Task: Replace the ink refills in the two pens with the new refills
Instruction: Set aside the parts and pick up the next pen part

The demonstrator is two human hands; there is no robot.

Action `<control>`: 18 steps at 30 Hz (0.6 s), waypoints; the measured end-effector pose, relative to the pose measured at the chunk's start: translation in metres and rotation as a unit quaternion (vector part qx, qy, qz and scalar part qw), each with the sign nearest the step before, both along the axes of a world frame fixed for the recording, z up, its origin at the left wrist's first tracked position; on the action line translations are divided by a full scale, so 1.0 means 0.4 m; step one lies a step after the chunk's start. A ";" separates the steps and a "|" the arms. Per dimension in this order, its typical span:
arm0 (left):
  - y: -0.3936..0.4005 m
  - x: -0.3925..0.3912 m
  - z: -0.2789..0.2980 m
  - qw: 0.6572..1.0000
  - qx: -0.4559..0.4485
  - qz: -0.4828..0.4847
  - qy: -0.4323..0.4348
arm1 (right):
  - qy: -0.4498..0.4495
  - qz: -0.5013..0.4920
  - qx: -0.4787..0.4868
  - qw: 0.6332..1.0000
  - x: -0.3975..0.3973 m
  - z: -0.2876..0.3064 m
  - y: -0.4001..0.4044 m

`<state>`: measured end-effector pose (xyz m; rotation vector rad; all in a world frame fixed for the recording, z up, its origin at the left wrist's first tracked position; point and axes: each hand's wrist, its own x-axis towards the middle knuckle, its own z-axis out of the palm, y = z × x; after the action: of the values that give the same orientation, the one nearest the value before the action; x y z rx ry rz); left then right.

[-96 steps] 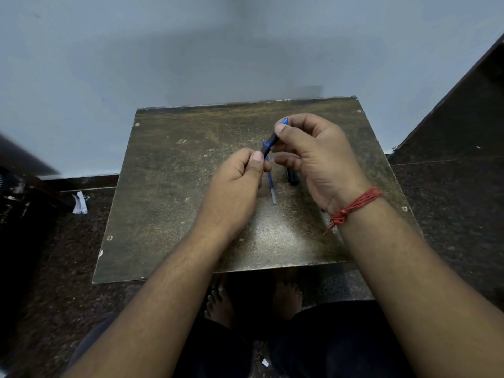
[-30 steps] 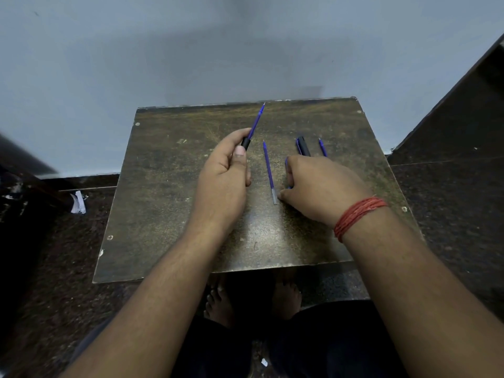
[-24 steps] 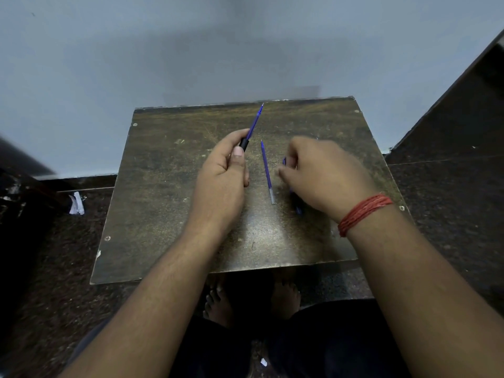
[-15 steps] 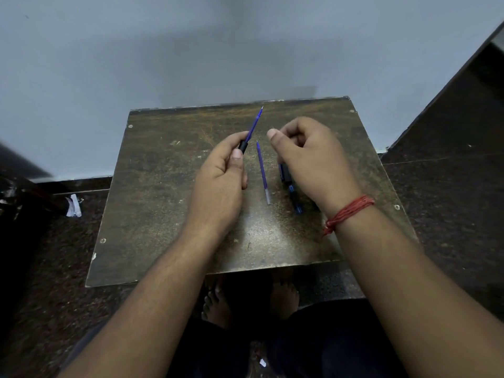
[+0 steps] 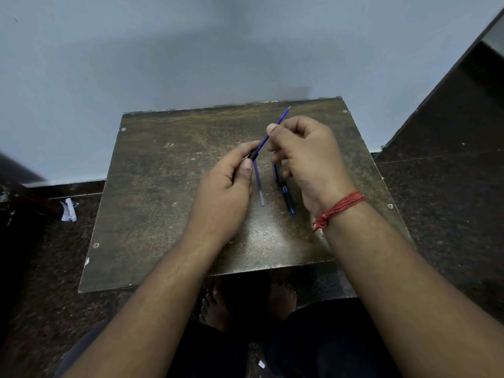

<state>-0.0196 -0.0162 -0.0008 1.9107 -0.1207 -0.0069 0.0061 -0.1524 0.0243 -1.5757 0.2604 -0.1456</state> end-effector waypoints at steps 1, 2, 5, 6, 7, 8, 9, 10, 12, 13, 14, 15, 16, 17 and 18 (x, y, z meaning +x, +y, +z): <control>0.001 -0.001 0.002 1.000 0.006 -0.002 0.001 | -0.009 -0.018 0.026 0.999 0.006 0.002 -0.008; 0.001 -0.003 0.005 1.000 0.013 -0.003 0.002 | -0.021 -0.037 0.068 0.997 0.012 0.005 -0.019; 0.004 -0.005 0.004 1.000 0.020 -0.001 0.006 | -0.056 -0.093 0.154 0.982 0.031 0.013 -0.060; 0.005 -0.004 0.002 1.000 0.019 0.001 0.010 | -0.065 -0.110 0.151 0.980 0.036 0.014 -0.074; 0.006 -0.003 0.001 1.000 0.020 0.002 0.013 | -0.071 -0.125 0.131 0.981 0.040 0.012 -0.090; 0.006 -0.002 -0.001 1.000 0.020 0.003 0.015 | -0.073 -0.139 0.099 0.983 0.044 0.006 -0.107; 0.006 -0.001 -0.001 1.000 0.020 0.004 0.014 | -0.072 -0.151 0.049 0.985 0.048 -0.001 -0.124; 0.007 -0.001 -0.001 1.000 0.019 0.004 0.011 | -0.067 -0.157 -0.019 0.985 0.050 -0.007 -0.140; 0.006 -0.002 -0.001 1.000 0.022 0.006 0.003 | -0.041 -0.145 -0.183 0.972 0.053 -0.020 -0.167; 0.006 -0.003 -0.001 1.000 0.023 0.007 0.002 | -0.024 -0.128 -0.256 0.958 0.053 -0.026 -0.177; 0.008 -0.003 -0.002 1.000 0.024 0.008 0.000 | -0.003 -0.111 -0.319 0.941 0.052 -0.033 -0.186; 0.009 -0.003 -0.002 1.000 0.023 0.008 -0.003 | 0.019 -0.098 -0.368 0.924 0.051 -0.039 -0.191; 0.010 -0.002 -0.002 1.000 0.024 0.010 -0.006 | 0.039 -0.089 -0.406 0.909 0.050 -0.045 -0.195; 0.012 0.000 -0.003 1.000 0.026 0.012 -0.010 | 0.054 -0.082 -0.435 0.895 0.049 -0.051 -0.198; 0.014 0.002 -0.005 0.999 0.028 0.014 -0.012 | 0.064 -0.076 -0.457 0.884 0.049 -0.056 -0.200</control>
<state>-0.0188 -0.0108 -0.0026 1.9686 -0.1114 0.0310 0.0258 -0.2326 0.0020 -2.5128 0.4587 -0.3179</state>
